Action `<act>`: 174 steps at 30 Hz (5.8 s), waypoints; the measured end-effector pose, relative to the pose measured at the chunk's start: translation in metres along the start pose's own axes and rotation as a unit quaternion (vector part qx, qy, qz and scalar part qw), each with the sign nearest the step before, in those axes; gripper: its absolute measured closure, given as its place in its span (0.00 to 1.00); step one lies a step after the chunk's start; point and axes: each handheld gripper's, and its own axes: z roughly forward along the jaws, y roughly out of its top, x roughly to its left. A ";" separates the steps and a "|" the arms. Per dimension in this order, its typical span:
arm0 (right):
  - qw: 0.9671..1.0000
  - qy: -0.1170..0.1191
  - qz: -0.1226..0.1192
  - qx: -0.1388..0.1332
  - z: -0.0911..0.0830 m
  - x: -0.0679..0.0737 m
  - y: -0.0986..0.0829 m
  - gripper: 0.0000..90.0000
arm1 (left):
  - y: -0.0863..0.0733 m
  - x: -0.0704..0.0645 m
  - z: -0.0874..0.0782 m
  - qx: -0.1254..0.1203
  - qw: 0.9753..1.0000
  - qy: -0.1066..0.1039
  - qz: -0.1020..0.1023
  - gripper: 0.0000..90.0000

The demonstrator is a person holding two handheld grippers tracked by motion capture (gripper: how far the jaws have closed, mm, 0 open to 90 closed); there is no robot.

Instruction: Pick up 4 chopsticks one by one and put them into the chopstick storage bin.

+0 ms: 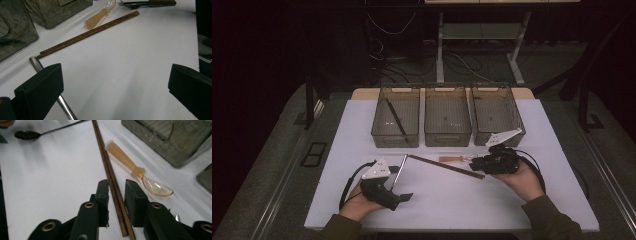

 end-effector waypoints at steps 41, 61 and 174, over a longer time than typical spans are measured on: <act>0.996 -0.005 -0.060 0.062 0.033 0.002 -0.009 0.91 | 0.000 0.000 0.000 0.000 1.000 -0.001 0.002 0.00; 0.994 0.009 -0.080 0.074 0.037 0.008 -0.009 0.90 | 0.000 0.000 0.000 0.000 1.000 -0.002 0.002 0.00; 0.992 0.004 -0.001 -0.129 -0.031 -0.003 0.035 0.95 | 0.000 -0.001 0.000 -0.008 1.000 0.003 -0.005 0.00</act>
